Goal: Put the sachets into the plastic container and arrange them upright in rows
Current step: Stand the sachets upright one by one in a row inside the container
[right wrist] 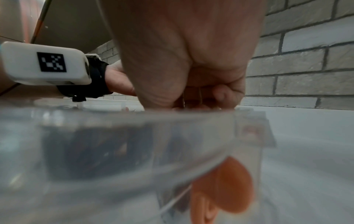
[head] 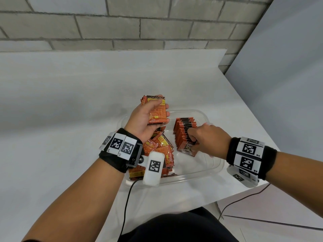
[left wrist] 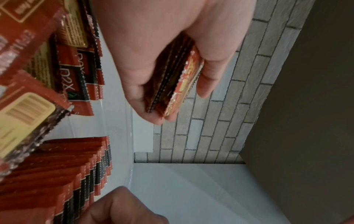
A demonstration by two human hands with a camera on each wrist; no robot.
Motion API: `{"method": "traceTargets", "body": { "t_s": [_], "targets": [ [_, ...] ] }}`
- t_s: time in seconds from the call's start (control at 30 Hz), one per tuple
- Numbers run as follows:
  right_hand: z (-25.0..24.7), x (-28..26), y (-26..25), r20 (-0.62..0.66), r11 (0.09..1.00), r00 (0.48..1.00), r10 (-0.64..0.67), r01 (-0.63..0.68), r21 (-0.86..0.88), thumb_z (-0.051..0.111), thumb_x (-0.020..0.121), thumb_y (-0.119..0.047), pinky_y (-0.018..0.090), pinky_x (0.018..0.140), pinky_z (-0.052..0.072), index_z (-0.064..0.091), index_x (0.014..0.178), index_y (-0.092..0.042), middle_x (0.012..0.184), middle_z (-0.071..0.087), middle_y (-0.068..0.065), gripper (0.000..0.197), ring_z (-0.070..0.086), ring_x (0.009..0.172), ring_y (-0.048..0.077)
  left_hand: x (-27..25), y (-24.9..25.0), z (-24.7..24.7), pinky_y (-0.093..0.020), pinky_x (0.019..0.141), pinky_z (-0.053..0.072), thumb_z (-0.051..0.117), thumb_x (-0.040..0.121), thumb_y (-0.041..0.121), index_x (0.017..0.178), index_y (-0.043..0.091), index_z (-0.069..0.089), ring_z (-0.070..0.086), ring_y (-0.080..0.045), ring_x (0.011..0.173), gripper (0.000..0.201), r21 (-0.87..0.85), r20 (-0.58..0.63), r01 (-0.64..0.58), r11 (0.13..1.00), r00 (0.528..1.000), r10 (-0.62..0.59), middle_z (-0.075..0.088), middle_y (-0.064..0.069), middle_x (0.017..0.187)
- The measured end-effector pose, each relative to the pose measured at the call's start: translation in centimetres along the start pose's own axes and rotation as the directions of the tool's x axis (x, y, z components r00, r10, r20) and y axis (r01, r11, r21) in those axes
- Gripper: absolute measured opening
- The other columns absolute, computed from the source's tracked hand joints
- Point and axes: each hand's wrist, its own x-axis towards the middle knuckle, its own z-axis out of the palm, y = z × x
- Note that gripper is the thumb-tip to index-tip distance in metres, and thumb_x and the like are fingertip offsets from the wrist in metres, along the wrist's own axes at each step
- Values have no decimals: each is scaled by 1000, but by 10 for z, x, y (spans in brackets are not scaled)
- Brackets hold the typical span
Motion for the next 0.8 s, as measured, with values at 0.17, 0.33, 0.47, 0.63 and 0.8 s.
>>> {"method": "traceTargets", "body": {
  "t_s": [0.17,0.33,0.47,0.63,0.8],
  "targets": [
    [-4,-2,0,0,999,1000,18,-18,49,67,83,-30,23,46,23,41,82,-19,71,47,-6,29,45,61,17,-1,-2,0,-33,67,54,54,92,17,91,11,61,64,-19,70,9,-25,6,11,1000,1000,-10,67,-9,85],
    [-19,-6,6,-29,982,998,59,-53,183,67,81,-42,31,57,44,48,79,-21,67,52,-9,29,56,66,19,-2,-4,-1,-33,65,56,46,92,13,104,5,57,66,-23,70,18,-59,9,70,996,998,-69,66,-13,88],
    [-41,-11,8,-108,920,990,92,-43,389,64,86,-42,23,59,44,55,95,-22,79,62,-6,24,56,64,9,-5,-7,2,-40,75,57,47,92,3,101,7,58,69,-24,76,14,47,78,88,995,993,-92,69,-13,85],
    [-56,-5,-4,-224,788,963,146,24,615,61,89,-37,13,65,45,47,131,-23,102,58,-7,46,61,76,9,-12,-13,12,-39,83,55,61,85,3,103,8,63,69,-24,88,19,216,225,57,975,968,-107,71,-12,96],
    [-53,4,-9,-224,586,947,230,49,809,70,84,-22,35,70,54,61,102,-25,87,64,-1,20,65,78,24,-13,-13,12,-41,81,55,64,74,28,104,12,63,68,-25,89,34,218,233,80,973,963,-132,71,-10,94]
  ]
}}
